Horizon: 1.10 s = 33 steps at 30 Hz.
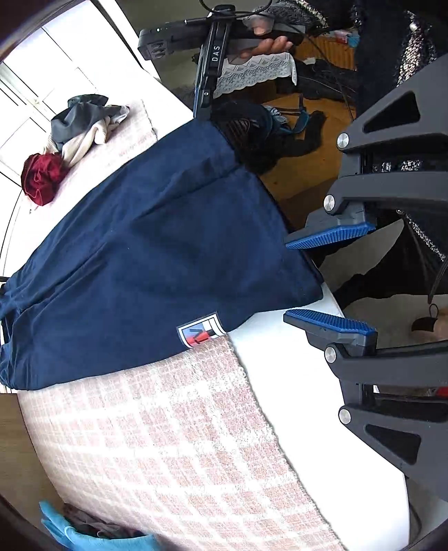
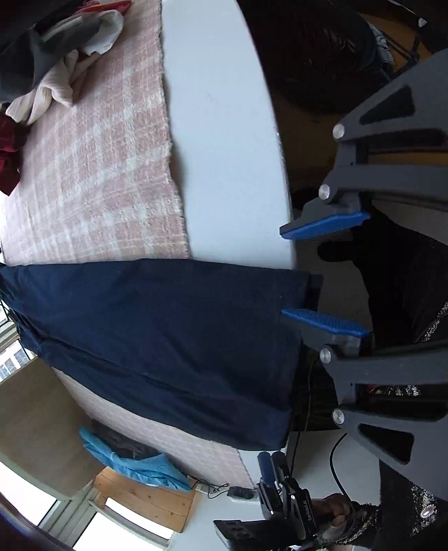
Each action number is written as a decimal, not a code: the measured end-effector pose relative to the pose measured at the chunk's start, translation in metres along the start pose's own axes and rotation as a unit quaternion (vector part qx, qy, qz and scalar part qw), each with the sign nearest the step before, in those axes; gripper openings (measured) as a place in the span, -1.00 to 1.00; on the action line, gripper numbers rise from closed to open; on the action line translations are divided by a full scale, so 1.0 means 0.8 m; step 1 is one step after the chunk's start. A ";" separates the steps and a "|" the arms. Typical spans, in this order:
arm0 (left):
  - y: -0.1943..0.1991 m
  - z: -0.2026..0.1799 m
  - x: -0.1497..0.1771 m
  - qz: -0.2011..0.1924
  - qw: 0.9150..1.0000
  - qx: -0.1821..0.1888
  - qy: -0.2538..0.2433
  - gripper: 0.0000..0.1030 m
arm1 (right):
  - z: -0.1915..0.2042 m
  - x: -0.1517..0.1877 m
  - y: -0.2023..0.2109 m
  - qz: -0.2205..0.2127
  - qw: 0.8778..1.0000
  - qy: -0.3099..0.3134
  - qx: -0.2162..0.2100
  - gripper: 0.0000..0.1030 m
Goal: Fold clothes
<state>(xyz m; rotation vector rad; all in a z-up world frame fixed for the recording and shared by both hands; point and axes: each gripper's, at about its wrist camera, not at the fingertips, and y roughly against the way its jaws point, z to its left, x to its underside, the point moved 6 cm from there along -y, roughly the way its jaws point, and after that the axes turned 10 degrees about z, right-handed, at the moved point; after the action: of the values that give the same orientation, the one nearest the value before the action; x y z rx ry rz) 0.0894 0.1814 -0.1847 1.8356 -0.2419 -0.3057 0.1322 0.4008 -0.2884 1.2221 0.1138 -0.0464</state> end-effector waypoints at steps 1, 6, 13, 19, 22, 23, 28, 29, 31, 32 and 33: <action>-0.003 -0.001 0.000 0.001 1.000 -0.003 0.000 -0.30 | 0.005 0.001 -0.002 0.001 1.000 0.011 0.006 -0.18; -0.022 -0.007 -0.004 0.007 1.000 0.003 0.003 -0.30 | 0.018 0.002 -0.006 -0.003 0.998 0.053 0.043 -0.17; -0.007 0.008 -0.001 -0.009 1.000 -0.018 0.025 -0.25 | 0.020 0.005 -0.008 0.002 0.998 0.050 0.038 -0.17; -0.019 0.002 -0.006 -0.004 1.000 -0.031 0.001 -0.36 | 0.025 -0.001 -0.007 0.011 0.998 0.053 0.036 -0.19; -0.024 -0.007 -0.007 -0.008 0.999 -0.027 -0.024 -0.79 | 0.026 -0.005 -0.014 0.022 0.998 0.049 0.028 -0.68; -0.025 -0.007 -0.008 -0.011 0.999 -0.022 -0.027 -0.82 | 0.027 -0.006 -0.015 0.023 0.998 0.053 0.032 -0.69; -0.018 -0.005 -0.012 -0.016 0.999 0.022 -0.016 -0.92 | 0.027 -0.016 -0.012 0.025 0.998 0.032 -0.038 -0.89; -0.011 -0.003 -0.015 -0.020 0.999 0.040 -0.008 -0.92 | 0.026 -0.020 -0.009 0.024 0.997 0.020 -0.065 -0.90; 0.004 0.000 -0.023 -0.030 0.997 0.077 0.009 -0.92 | 0.024 -0.033 0.003 0.012 0.992 -0.005 -0.123 -0.90; 0.016 0.004 -0.031 -0.039 0.995 0.092 0.017 -0.92 | 0.024 -0.044 0.011 0.001 0.988 -0.016 -0.151 -0.90; 0.029 0.008 -0.040 -0.048 0.993 0.106 0.024 -0.92 | 0.024 -0.056 0.024 -0.011 0.985 -0.024 -0.173 -0.90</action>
<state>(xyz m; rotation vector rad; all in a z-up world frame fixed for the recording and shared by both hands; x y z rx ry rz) 0.0565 0.1794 -0.1617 2.0653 -0.1562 -0.3112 0.0906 0.3882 -0.2592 0.8714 0.0890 -0.0714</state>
